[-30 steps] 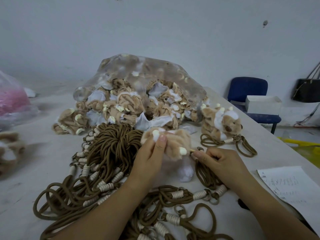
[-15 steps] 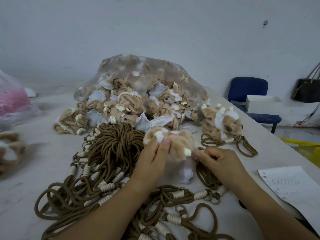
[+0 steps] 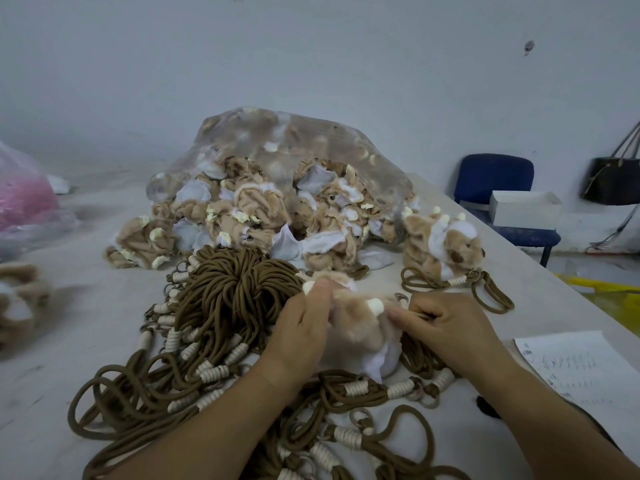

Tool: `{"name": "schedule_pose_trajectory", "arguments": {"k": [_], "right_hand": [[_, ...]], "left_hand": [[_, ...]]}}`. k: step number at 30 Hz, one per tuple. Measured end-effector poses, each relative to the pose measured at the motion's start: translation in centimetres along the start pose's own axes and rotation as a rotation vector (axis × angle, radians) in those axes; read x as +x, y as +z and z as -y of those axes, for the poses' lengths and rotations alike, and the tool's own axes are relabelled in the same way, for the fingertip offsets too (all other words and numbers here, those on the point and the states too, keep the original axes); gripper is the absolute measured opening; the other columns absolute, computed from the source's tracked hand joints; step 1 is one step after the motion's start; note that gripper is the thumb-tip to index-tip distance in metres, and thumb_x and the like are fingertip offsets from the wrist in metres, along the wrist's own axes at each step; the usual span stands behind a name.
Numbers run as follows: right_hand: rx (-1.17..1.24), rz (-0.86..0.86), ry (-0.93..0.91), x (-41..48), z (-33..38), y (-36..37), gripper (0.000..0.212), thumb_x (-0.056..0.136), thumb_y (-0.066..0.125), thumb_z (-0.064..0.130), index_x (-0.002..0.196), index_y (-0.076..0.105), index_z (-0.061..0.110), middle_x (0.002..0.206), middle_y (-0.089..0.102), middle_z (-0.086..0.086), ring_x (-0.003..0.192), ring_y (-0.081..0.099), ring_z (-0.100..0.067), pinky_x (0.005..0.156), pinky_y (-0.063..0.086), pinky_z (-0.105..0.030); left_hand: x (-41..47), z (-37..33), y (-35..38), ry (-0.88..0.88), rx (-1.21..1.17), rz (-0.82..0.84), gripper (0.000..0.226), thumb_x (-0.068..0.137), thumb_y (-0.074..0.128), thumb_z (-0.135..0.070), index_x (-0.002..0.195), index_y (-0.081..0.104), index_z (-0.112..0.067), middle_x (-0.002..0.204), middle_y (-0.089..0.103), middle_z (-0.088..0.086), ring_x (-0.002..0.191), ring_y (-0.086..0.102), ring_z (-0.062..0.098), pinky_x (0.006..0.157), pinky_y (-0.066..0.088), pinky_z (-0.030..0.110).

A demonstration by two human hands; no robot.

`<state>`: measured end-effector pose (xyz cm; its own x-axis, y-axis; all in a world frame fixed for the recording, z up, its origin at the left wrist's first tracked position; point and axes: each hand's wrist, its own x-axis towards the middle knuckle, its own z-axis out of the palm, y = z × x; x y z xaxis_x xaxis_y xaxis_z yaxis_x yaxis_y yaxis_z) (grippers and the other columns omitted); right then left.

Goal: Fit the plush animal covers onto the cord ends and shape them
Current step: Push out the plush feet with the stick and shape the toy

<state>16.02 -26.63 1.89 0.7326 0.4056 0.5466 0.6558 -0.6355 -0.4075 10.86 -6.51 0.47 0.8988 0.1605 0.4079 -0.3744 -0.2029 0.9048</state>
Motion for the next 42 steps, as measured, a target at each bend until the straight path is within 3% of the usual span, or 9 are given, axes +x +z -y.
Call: {"name": "schedule_pose_trajectory", "arguments": {"k": [3, 8, 11, 15, 20, 25, 32, 39, 42], "right_hand": [[0.037, -0.015, 0.05, -0.1, 0.4, 1.0, 0.068, 0.073, 0.042, 0.077, 0.051, 0.045, 0.013, 0.048, 0.046, -0.002, 0.047, 0.044, -0.015, 0.047, 0.034, -0.031], [0.111, -0.071, 0.231, -0.1, -0.1, 1.6, 0.067, 0.068, 0.046, 0.077, 0.054, 0.039, 0.012, 0.053, 0.046, -0.006, 0.047, 0.04, -0.008, 0.053, 0.04, -0.037], [0.1, -0.166, 0.304, 0.2, -0.9, 0.5, 0.067, 0.072, 0.045, 0.075, 0.057, 0.042, 0.01, 0.052, 0.043, -0.006, 0.048, 0.039, -0.01, 0.054, 0.041, -0.039], [0.118, -0.219, 0.244, -0.2, -1.3, -0.2, 0.055, 0.085, 0.038, 0.065, 0.059, 0.052, 0.018, 0.057, 0.054, -0.001, 0.058, 0.05, -0.01, 0.057, 0.044, -0.036], [-0.004, -0.059, 0.045, -0.2, -0.7, 0.4, 0.059, 0.087, 0.033, 0.071, 0.055, 0.042, 0.022, 0.062, 0.048, 0.001, 0.059, 0.049, -0.012, 0.054, 0.039, -0.029], [-0.133, 0.091, 0.025, -0.2, -1.1, 1.0, 0.057, 0.075, 0.031, 0.08, 0.055, 0.039, 0.028, 0.059, 0.047, 0.008, 0.069, 0.051, -0.005, 0.05, 0.033, -0.021], [-0.178, 0.017, 0.183, -0.3, -1.8, 0.9, 0.07, 0.073, 0.027, 0.082, 0.06, 0.046, 0.016, 0.058, 0.05, -0.001, 0.056, 0.049, -0.01, 0.053, 0.04, -0.032], [0.059, -0.038, 0.415, -0.2, -0.9, 1.3, 0.064, 0.068, 0.035, 0.081, 0.052, 0.04, 0.019, 0.048, 0.046, 0.006, 0.052, 0.048, -0.009, 0.054, 0.037, -0.033], [0.13, -0.071, 0.443, -0.2, -0.6, 1.5, 0.07, 0.069, 0.037, 0.081, 0.058, 0.044, 0.013, 0.048, 0.045, 0.004, 0.053, 0.048, -0.013, 0.058, 0.041, -0.035]], "left_hand": [[0.5, 0.5, -0.1, -0.049, 0.006, -0.005, 0.054, 0.078, 0.034, -0.064, 0.063, 0.066, -0.023, 0.061, 0.062, -0.006, 0.064, 0.059, 0.007, 0.068, 0.05, 0.041], [0.5, 0.4, 0.6, 0.071, 0.098, 0.039, 0.028, 0.095, 0.04, -0.058, 0.11, 0.056, -0.039, 0.106, 0.063, -0.017, 0.105, 0.058, 0.003, 0.084, 0.043, 0.01], [0.3, 0.2, 0.1, 0.154, 0.103, -0.16, 0.023, 0.092, 0.041, -0.058, 0.114, 0.044, -0.054, 0.121, 0.05, -0.008, 0.101, 0.06, 0.013, 0.081, 0.052, 0.026], [0.2, -0.1, 0.0, -0.007, -0.074, -0.076, 0.055, 0.096, 0.034, -0.064, 0.084, 0.066, -0.021, 0.068, 0.064, 0.005, 0.051, 0.053, 0.012, 0.048, 0.042, 0.021], [1.3, -0.5, -0.5, -0.51, -0.747, 0.174, 0.071, 0.088, 0.037, -0.066, 0.116, 0.07, -0.01, 0.119, 0.066, 0.023, 0.097, 0.068, 0.031, 0.074, 0.059, 0.039], [1.9, 0.1, -1.9, -0.54, -0.8, 0.127, 0.036, 0.082, 0.07, -0.039, 0.109, 0.075, -0.015, 0.118, 0.068, 0.012, 0.102, 0.068, 0.025, 0.084, 0.058, 0.043], [2.2, 0.3, -2.5, -0.424, -0.963, 0.069, 0.036, 0.094, 0.053, -0.046, 0.102, 0.077, -0.02, 0.068, 0.068, -0.003, 0.076, 0.07, 0.012, 0.072, 0.058, 0.032], [1.8, 0.1, -1.5, -0.356, -0.815, 0.166, 0.05, 0.097, 0.042, -0.045, 0.127, 0.064, -0.011, 0.124, 0.066, 0.015, 0.114, 0.064, 0.024, 0.087, 0.055, 0.033], [1.4, 0.4, -0.6, -0.406, -0.728, 0.214, 0.052, 0.092, 0.049, -0.041, 0.128, 0.059, -0.004, 0.124, 0.066, 0.014, 0.115, 0.063, 0.025, 0.091, 0.055, 0.034]]}}
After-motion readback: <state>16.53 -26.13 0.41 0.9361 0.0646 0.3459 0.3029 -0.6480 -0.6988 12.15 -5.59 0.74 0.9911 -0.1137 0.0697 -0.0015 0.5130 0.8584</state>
